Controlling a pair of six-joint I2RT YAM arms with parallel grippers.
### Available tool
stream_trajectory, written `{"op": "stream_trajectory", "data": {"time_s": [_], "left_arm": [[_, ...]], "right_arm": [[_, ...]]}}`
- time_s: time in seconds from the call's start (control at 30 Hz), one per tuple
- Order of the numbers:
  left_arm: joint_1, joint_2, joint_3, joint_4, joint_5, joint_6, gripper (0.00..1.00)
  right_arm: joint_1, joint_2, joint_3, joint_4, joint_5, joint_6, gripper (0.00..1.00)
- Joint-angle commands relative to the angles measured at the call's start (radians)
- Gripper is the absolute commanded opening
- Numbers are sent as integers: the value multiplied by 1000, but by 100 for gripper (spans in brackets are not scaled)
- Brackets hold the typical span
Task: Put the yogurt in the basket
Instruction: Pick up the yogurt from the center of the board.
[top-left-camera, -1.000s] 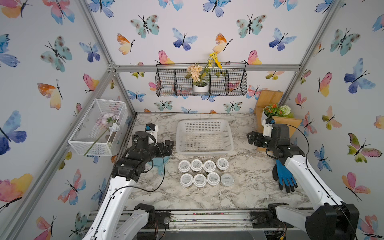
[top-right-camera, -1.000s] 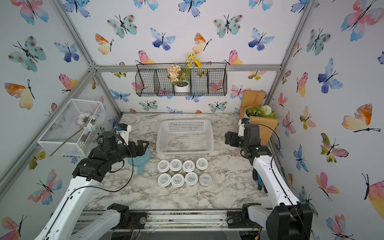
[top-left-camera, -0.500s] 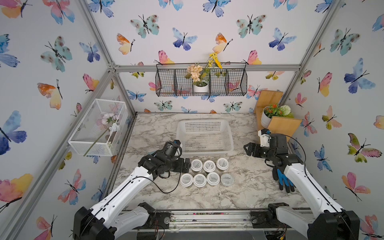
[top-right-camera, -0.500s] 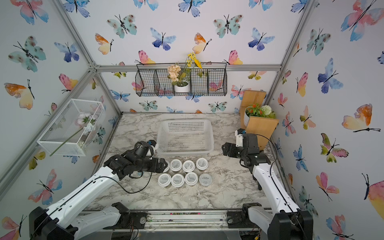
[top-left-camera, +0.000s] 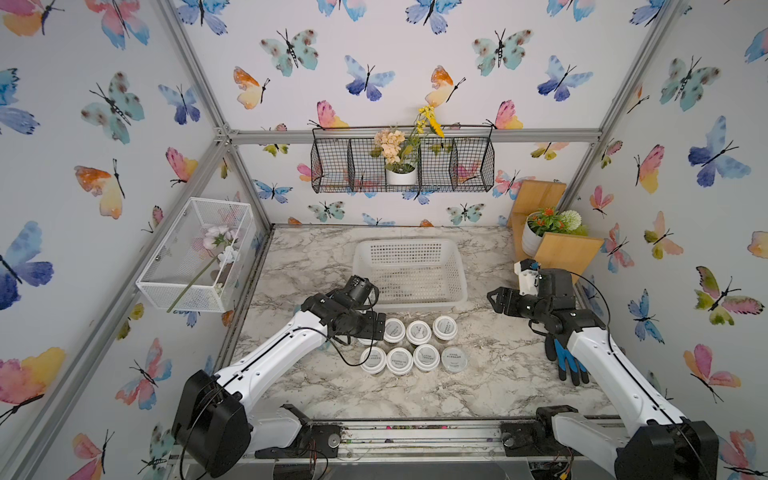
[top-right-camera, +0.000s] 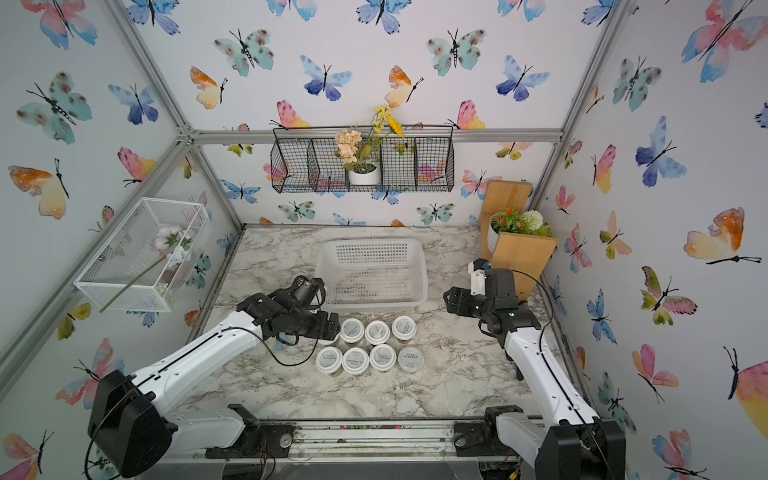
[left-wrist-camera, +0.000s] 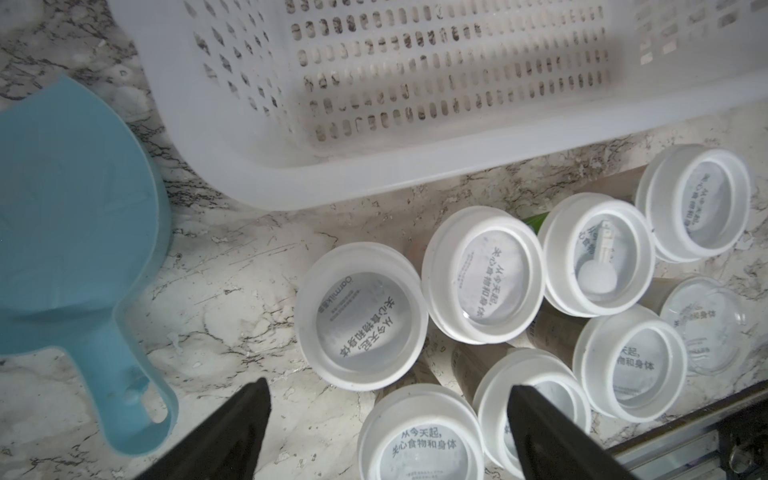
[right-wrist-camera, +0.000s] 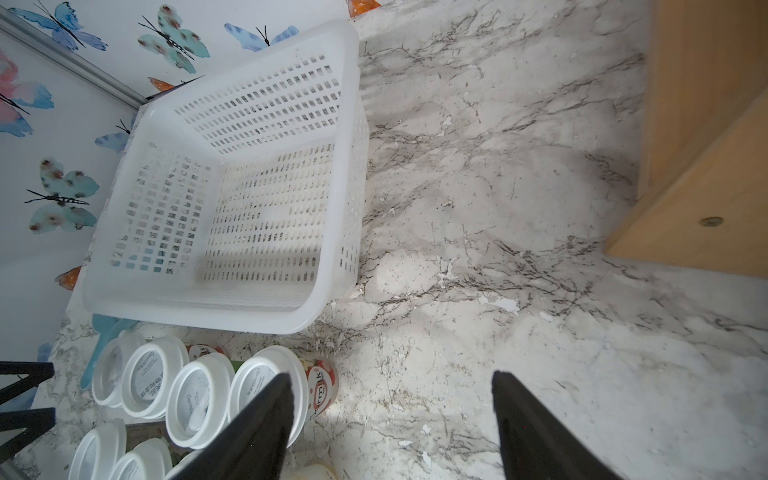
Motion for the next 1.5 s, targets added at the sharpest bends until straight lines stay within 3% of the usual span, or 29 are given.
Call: {"op": "stream_trajectory", "data": {"time_s": [0.0, 0.77, 1.47], "left_arm": [[-1, 34, 10, -42, -23, 10, 94], [0, 65, 28, -42, -79, 18, 86], [-2, 108, 32, -32, -79, 34, 87]], "right_arm": [[-5, -12, -14, 12, -14, -4, 77], [-5, -1, -14, 9, -3, -2, 74], [-5, 8, -14, 9, 9, 1, 74]]}}
